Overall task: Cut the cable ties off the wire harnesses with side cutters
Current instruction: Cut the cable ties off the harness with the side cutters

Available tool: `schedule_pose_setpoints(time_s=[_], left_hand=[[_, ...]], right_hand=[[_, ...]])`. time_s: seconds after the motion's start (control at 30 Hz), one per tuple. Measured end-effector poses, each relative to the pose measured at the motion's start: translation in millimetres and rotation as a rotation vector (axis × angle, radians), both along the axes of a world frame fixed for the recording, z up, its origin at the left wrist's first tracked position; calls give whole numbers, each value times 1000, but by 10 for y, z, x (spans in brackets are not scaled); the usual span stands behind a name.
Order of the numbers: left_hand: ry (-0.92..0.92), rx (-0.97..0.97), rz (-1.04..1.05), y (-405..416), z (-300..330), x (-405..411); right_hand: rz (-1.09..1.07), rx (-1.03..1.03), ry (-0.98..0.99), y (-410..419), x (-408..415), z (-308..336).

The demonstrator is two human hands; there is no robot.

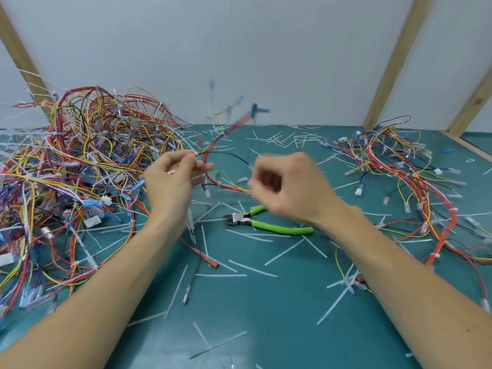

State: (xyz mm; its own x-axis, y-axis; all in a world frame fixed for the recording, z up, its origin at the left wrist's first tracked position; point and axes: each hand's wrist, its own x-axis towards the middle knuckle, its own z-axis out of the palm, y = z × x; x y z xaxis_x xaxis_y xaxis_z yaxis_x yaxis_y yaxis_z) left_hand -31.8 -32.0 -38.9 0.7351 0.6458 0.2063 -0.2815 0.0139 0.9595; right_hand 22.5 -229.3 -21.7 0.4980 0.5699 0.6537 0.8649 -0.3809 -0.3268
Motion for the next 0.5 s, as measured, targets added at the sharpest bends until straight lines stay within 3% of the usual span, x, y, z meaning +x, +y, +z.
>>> schedule_pose_setpoints(time_s=[0.1, 0.2, 0.33, 0.5], left_hand=[[-67, 85, 125, 94, 18, 21], [-65, 166, 168, 133, 5, 28], [-40, 214, 158, 119, -13, 27], [-13, 135, 97, 135, -5, 14]], right_hand=[[-93, -589, 137, 1, -61, -66], [-132, -711, 265, -87, -6, -35], [-122, -607, 336, -46, 23, -68], [-12, -76, 601, -135, 150, 70]])
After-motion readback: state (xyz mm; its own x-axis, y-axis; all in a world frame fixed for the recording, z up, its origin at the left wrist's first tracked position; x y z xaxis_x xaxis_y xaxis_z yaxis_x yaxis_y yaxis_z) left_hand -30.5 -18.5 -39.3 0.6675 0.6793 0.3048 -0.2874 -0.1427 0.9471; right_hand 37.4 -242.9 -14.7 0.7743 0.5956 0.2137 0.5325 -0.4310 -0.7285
